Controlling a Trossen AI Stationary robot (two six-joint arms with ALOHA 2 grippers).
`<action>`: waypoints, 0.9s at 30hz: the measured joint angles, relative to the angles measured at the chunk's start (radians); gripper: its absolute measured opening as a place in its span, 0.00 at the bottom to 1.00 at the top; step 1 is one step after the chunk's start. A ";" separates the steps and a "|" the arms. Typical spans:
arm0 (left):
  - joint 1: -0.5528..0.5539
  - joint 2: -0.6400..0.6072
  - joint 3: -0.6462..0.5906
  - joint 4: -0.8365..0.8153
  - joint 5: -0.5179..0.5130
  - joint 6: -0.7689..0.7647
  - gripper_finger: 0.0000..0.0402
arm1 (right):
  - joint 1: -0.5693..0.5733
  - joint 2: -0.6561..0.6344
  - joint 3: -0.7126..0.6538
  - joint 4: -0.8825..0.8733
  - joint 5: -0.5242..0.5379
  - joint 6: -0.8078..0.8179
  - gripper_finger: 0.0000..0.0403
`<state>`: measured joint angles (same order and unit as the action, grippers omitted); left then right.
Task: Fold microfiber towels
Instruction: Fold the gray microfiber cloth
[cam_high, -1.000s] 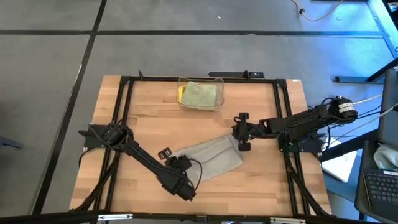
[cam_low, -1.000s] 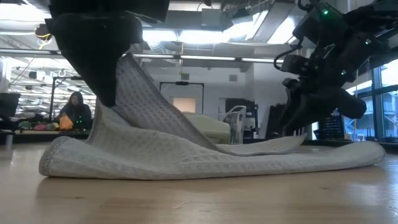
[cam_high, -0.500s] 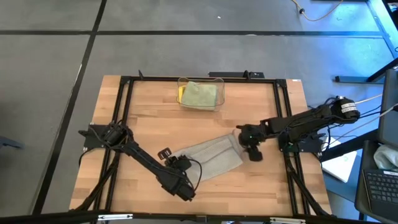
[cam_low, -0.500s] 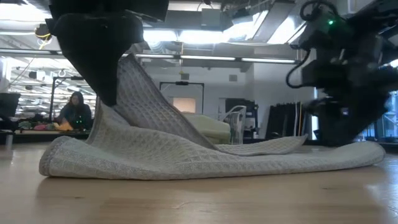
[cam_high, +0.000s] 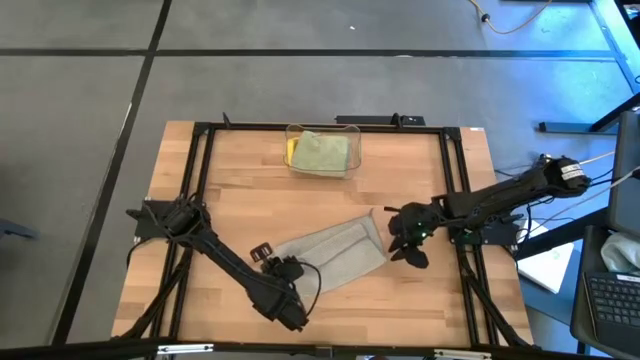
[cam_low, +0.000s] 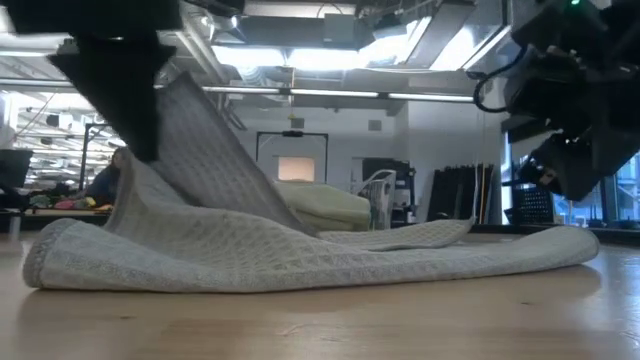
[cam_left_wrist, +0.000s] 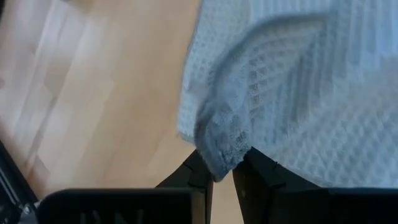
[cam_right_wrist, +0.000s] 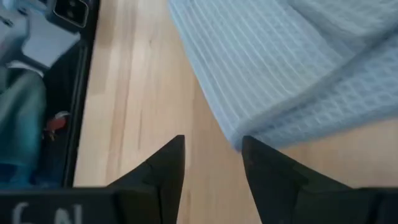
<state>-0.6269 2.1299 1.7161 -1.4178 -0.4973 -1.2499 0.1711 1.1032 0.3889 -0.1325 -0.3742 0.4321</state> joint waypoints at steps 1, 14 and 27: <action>0.005 0.000 0.000 0.001 -0.008 0.000 0.12 | 0.014 0.005 -0.018 0.047 0.007 0.021 0.40; 0.051 0.000 0.000 0.001 -0.019 0.029 0.12 | 0.147 0.017 -0.152 0.296 0.265 0.083 0.40; 0.053 0.001 0.000 0.046 -0.016 0.029 0.12 | 0.200 0.044 -0.152 0.297 0.349 0.062 0.40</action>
<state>-0.5743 2.1307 1.7161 -1.3716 -0.5128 -1.2209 0.3707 1.1476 0.2367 0.1640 -0.0249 0.4937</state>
